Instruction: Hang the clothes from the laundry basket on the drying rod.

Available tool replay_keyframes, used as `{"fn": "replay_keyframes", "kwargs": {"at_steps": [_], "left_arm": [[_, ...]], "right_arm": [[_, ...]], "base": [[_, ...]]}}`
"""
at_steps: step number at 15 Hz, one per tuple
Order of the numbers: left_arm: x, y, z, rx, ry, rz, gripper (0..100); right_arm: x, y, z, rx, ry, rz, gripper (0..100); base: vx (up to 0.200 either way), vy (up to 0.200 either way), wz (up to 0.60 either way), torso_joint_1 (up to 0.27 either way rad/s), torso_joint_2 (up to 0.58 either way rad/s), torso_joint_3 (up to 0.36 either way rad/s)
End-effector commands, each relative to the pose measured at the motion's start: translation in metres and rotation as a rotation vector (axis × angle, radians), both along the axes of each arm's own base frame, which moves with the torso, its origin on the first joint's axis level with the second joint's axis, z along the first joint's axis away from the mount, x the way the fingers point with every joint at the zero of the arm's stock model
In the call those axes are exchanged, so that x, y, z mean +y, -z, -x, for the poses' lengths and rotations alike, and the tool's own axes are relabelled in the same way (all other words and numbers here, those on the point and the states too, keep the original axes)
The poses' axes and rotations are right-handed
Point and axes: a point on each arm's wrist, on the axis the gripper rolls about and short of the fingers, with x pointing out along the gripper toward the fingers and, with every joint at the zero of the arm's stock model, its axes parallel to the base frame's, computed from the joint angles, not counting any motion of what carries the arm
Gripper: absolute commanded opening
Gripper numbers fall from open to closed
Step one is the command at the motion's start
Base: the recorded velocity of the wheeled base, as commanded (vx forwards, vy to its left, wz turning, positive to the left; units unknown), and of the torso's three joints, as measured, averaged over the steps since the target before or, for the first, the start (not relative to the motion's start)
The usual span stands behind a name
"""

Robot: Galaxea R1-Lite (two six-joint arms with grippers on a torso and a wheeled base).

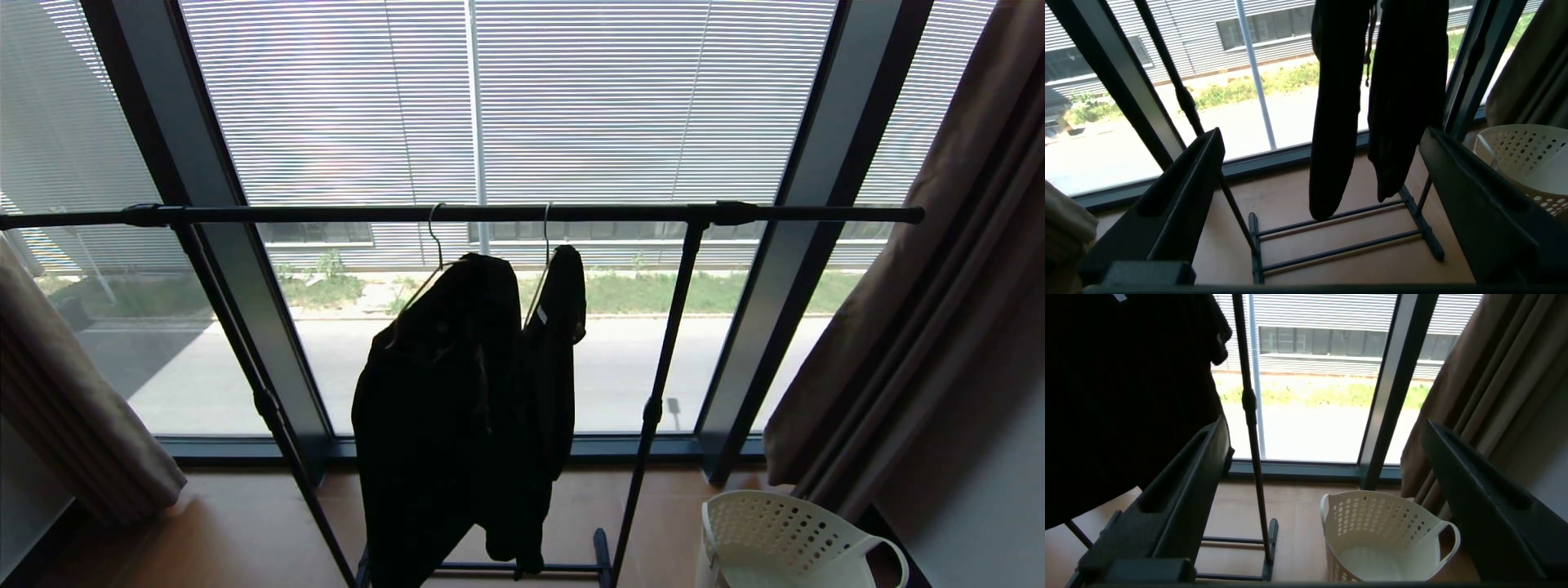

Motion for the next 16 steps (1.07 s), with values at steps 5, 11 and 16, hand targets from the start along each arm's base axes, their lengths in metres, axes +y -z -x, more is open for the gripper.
{"fn": "replay_keyframes", "kwargs": {"at_steps": [5,11,16], "left_arm": [[0.0000,-0.0001,-0.0001,0.001,0.000,0.000,100],[0.0000,-0.0001,-0.0001,0.001,0.000,0.000,100],[0.0000,-0.0001,-0.0001,0.001,0.000,0.000,100]], "right_arm": [[0.0000,0.0000,-0.0002,0.002,0.000,-0.001,100],[0.0000,0.0000,-0.0002,0.002,0.000,0.001,100],[0.0000,0.0000,-0.0002,0.002,0.000,0.001,100]], "base": [[0.000,0.000,0.00,0.000,0.00,0.000],[0.000,0.000,0.00,0.000,0.00,0.000],[0.000,0.000,0.00,0.000,0.00,0.000]]}}
